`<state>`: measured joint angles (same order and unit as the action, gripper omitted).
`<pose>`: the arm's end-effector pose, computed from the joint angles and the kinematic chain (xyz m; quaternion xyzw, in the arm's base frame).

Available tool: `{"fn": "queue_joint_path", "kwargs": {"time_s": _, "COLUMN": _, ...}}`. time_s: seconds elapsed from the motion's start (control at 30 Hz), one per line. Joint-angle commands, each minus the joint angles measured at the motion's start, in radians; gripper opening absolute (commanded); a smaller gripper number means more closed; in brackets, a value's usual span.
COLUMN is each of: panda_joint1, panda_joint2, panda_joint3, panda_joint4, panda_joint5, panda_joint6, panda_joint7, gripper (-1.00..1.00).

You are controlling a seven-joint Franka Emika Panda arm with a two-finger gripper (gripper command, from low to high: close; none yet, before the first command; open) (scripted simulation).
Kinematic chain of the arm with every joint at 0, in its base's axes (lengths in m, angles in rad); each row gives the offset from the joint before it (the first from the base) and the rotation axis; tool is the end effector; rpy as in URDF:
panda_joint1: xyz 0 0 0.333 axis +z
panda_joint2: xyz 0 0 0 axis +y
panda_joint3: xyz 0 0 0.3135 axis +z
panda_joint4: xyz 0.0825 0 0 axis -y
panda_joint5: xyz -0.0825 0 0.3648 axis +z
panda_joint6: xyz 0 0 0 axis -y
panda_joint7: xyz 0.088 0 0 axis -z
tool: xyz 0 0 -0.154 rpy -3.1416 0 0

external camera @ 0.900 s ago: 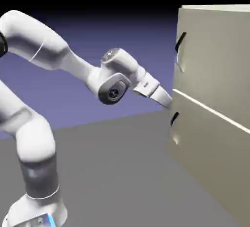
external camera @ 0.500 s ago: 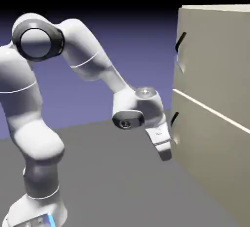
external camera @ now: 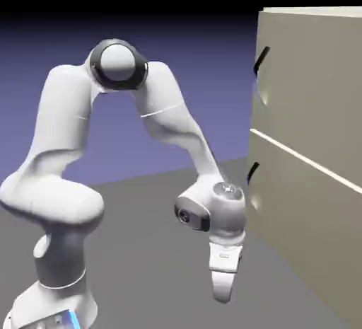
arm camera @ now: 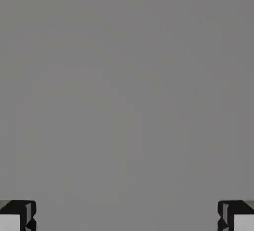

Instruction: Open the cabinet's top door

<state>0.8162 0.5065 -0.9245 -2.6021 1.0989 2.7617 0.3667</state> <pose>0.3803 -0.1282 0.1235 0.7433 -0.6681 0.0330 0.0122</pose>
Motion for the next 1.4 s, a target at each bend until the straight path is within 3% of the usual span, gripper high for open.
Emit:
{"fn": "queue_joint_path", "kwargs": {"time_s": 0.0, "panda_joint1": 0.027, "panda_joint2": 0.036, "panda_joint3": -0.031, "panda_joint4": 0.007, "panda_joint5": 0.037, "panda_joint6": -0.009, "panda_joint7": -0.013, "gripper": 0.00}}
{"fn": "queue_joint_path", "kwargs": {"time_s": 1.1, "panda_joint1": 0.921, "panda_joint2": 1.232, "panda_joint3": -1.058, "panda_joint4": 0.238, "panda_joint5": 1.258, "panda_joint6": -0.315, "panda_joint7": -0.429, "gripper": 0.00}}
{"fn": "queue_joint_path", "kwargs": {"time_s": 1.3, "panda_joint1": 0.795, "panda_joint2": 1.239, "panda_joint3": -1.064, "panda_joint4": 0.386, "panda_joint5": 1.332, "panda_joint6": -0.313, "panda_joint7": -0.427, "gripper": 0.00}}
{"fn": "queue_joint_path", "kwargs": {"time_s": 1.33, "panda_joint1": 0.795, "panda_joint2": 1.239, "panda_joint3": -1.064, "panda_joint4": 0.386, "panda_joint5": 1.332, "panda_joint6": -0.313, "panda_joint7": -0.427, "gripper": -1.00}}
{"fn": "queue_joint_path", "kwargs": {"time_s": 1.37, "panda_joint1": 0.795, "panda_joint2": 1.239, "panda_joint3": -1.064, "panda_joint4": 0.386, "panda_joint5": 1.332, "panda_joint6": -0.313, "panda_joint7": -0.427, "gripper": -1.00}}
